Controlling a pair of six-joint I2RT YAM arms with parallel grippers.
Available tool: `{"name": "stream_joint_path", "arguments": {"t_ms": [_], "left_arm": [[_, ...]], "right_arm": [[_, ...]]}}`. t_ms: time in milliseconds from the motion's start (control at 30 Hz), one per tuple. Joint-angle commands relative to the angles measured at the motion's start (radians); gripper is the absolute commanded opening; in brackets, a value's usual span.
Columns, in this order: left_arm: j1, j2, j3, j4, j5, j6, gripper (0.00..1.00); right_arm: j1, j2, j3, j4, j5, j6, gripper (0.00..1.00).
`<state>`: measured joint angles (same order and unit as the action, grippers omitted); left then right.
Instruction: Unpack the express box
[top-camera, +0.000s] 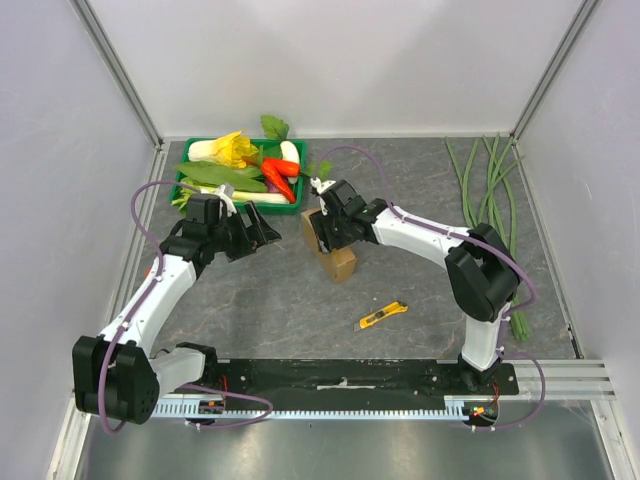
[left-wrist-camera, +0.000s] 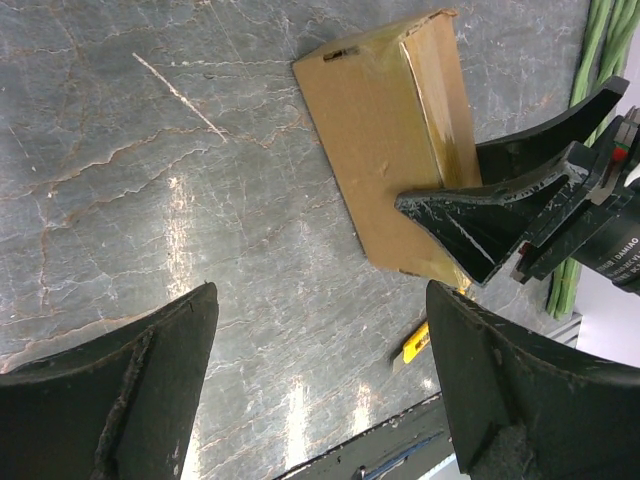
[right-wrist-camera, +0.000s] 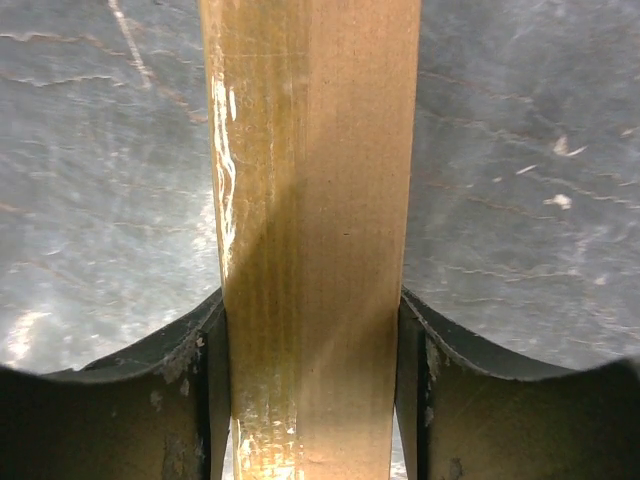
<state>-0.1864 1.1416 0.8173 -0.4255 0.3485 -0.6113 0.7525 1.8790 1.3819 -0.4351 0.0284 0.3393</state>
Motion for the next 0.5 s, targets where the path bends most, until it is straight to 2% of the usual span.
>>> {"name": "stream_joint_path", "arguments": {"t_ms": [0,133,167,233,367,467], "left_arm": [[0.004,-0.026,-0.006,-0.006,0.009,0.030,0.90],[0.004,-0.031,-0.017,-0.004,0.014,0.027,0.90],[0.004,-0.031,-0.018,-0.005,0.012,0.027,0.90],[0.004,-0.037,-0.024,-0.004,0.010,0.025,0.90],[0.004,-0.049,-0.038,-0.004,0.006,0.025,0.90],[0.004,-0.055,-0.047,-0.010,0.001,0.028,0.90]], "right_arm": [[0.001,-0.060,-0.030,0.047,-0.185,0.162,0.58],[-0.002,-0.099,-0.125,0.237,-0.375,0.392,0.59],[-0.001,-0.107,-0.147,0.327,-0.395,0.433,0.59],[-0.001,-0.106,-0.198,0.404,-0.421,0.484,0.61],[-0.002,-0.067,-0.227,0.458,-0.423,0.527,0.63],[-0.002,-0.054,-0.245,0.450,-0.407,0.541,0.69]]}}
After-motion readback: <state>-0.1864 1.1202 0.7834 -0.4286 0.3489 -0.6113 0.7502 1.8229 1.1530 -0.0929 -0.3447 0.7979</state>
